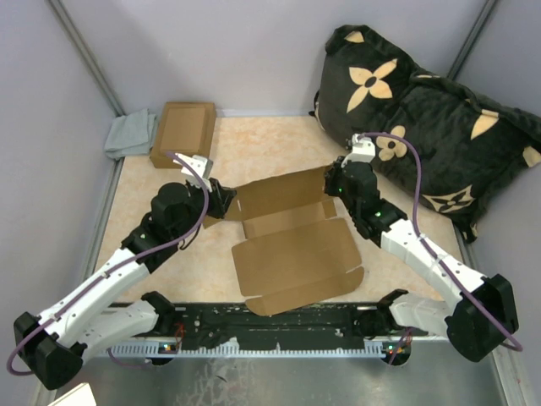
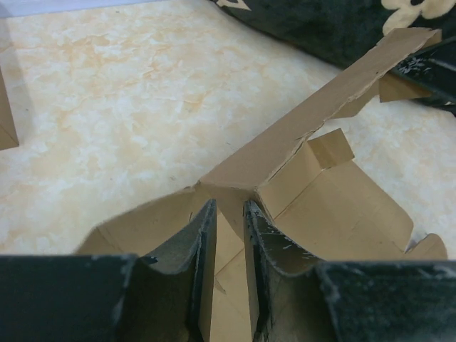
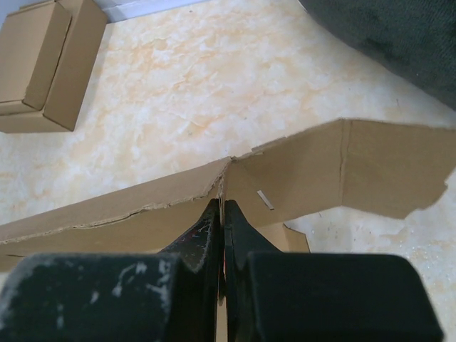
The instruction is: Fold the paper box
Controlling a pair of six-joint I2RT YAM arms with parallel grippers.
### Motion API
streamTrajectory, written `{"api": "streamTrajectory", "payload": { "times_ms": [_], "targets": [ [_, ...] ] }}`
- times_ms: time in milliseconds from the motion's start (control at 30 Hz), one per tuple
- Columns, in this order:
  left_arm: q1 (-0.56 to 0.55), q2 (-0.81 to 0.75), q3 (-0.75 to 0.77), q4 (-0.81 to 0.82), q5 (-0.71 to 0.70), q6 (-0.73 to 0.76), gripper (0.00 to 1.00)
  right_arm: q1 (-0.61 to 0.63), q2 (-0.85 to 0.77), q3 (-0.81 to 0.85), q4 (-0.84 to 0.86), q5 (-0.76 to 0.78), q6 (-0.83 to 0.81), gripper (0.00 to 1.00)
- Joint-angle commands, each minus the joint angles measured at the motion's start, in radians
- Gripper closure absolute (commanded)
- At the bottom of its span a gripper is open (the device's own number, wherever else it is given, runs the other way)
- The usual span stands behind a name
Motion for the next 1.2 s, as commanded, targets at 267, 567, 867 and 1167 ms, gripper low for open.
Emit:
{"api": "streamTrajectory", "payload": {
  "times_ms": [267,567,867,1167],
  "targets": [
    [-0.008,0.086,0.152,-0.175,0.011,-0.183,0.73,0.010,-0.008,-0.008,0.083,0.043,0.042,1.00],
    [-0.008,0.048,0.191,-0.306,-0.033,-0.252,0.71,0.010,0.035,0.039,0.008,0.085,0.074,1.00],
    [-0.008,0.088,0.196,-0.331,-0.010,-0.277,0.62,0.010,0.055,0.048,-0.004,0.081,0.088,1.00],
    [-0.008,0.129,0.194,-0.313,-0.028,-0.267,0.56,0.010,0.070,0.051,-0.009,0.068,0.090,1.00]
  ]
}}
